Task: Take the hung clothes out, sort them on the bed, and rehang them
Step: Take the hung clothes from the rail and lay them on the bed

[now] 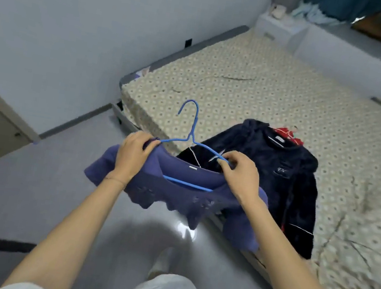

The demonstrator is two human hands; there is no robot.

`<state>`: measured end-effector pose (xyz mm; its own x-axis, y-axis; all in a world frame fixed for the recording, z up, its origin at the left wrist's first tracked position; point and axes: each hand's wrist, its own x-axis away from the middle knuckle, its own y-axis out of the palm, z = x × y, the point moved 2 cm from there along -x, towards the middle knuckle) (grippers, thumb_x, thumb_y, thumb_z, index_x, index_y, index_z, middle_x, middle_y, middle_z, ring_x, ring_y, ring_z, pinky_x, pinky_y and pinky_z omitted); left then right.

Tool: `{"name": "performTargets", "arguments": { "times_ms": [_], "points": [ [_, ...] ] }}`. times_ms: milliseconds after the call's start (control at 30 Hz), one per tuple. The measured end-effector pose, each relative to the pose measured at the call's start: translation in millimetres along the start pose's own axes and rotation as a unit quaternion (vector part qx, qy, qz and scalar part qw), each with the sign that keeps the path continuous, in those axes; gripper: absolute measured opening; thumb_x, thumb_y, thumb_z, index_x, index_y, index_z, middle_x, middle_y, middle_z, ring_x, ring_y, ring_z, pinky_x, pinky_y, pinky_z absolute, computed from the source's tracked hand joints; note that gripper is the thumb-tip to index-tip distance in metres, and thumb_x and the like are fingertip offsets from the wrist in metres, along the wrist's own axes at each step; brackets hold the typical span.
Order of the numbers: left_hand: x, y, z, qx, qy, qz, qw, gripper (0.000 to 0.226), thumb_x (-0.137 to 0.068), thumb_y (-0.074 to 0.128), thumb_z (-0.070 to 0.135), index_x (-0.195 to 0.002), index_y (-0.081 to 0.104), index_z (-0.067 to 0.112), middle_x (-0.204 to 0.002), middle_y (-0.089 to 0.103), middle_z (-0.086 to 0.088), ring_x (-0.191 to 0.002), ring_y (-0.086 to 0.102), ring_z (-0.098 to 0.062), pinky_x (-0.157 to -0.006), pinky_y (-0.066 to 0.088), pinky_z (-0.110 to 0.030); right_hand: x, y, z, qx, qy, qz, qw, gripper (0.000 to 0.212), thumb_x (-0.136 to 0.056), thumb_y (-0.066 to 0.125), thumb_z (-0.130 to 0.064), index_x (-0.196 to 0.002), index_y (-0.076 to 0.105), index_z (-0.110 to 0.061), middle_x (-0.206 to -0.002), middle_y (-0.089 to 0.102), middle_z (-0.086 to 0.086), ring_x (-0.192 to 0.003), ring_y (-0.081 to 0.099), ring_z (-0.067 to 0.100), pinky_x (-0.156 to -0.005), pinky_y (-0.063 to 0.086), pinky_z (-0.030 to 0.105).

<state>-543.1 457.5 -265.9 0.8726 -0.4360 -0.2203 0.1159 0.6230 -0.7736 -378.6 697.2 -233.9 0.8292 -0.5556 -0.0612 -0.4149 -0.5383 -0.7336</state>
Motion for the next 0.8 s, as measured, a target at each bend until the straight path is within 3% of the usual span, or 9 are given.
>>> {"name": "performTargets", "arguments": {
  "times_ms": [233,333,500,633,800],
  "points": [
    [-109,90,74,0.074,0.127,-0.143,0.979,0.021,-0.100,0.055,0.028,-0.089,0.066,0.014,-0.087,0.066,-0.004,-0.084,0.058,-0.022,-0.078,0.043,-0.035,-31,-57,57,0.007,0.114,0.139,0.984,0.012,-0.088,0.068,-0.039,-0.085,0.068,-0.028,-0.083,0.065,-0.012,-0.078,0.058,0.008,-0.069,0.048,0.031],
    [-142,130,103,0.081,0.170,-0.180,0.965,0.029,-0.101,0.052,0.031,-0.083,0.063,0.011,-0.080,0.064,-0.005,-0.076,0.057,-0.023,-0.072,0.044,-0.040,-38,-77,77,0.011,0.149,0.185,0.971,0.011,-0.088,0.068,-0.039,-0.085,0.069,-0.028,-0.085,0.066,-0.012,-0.078,0.059,0.006,-0.067,0.047,0.027],
    [-181,194,153,0.101,0.208,-0.202,0.952,0.034,-0.101,0.050,0.036,-0.080,0.062,0.012,-0.074,0.063,-0.002,-0.071,0.058,-0.022,-0.068,0.045,-0.042,-61,-103,120,0.029,0.215,0.233,0.948,0.015,-0.089,0.066,-0.044,-0.085,0.067,-0.029,-0.085,0.064,-0.011,-0.078,0.058,0.007,-0.064,0.043,0.027],
    [-215,248,190,0.099,0.226,-0.213,0.945,0.038,-0.101,0.050,0.038,-0.076,0.058,0.012,-0.070,0.059,-0.001,-0.069,0.054,-0.021,-0.066,0.044,-0.044,-92,-125,160,0.029,0.245,0.262,0.933,0.017,-0.090,0.065,-0.042,-0.087,0.068,-0.026,-0.088,0.065,-0.009,-0.080,0.058,0.010,-0.069,0.048,0.033],
    [-269,317,233,0.091,0.238,-0.205,0.945,0.030,-0.100,0.053,0.037,-0.086,0.065,0.013,-0.080,0.066,-0.002,-0.075,0.057,-0.021,-0.067,0.043,-0.040,-157,-149,225,0.023,0.254,0.284,0.924,0.017,-0.091,0.065,-0.040,-0.086,0.068,-0.024,-0.088,0.066,-0.009,-0.081,0.058,0.011,-0.069,0.049,0.033]
  ]
}}
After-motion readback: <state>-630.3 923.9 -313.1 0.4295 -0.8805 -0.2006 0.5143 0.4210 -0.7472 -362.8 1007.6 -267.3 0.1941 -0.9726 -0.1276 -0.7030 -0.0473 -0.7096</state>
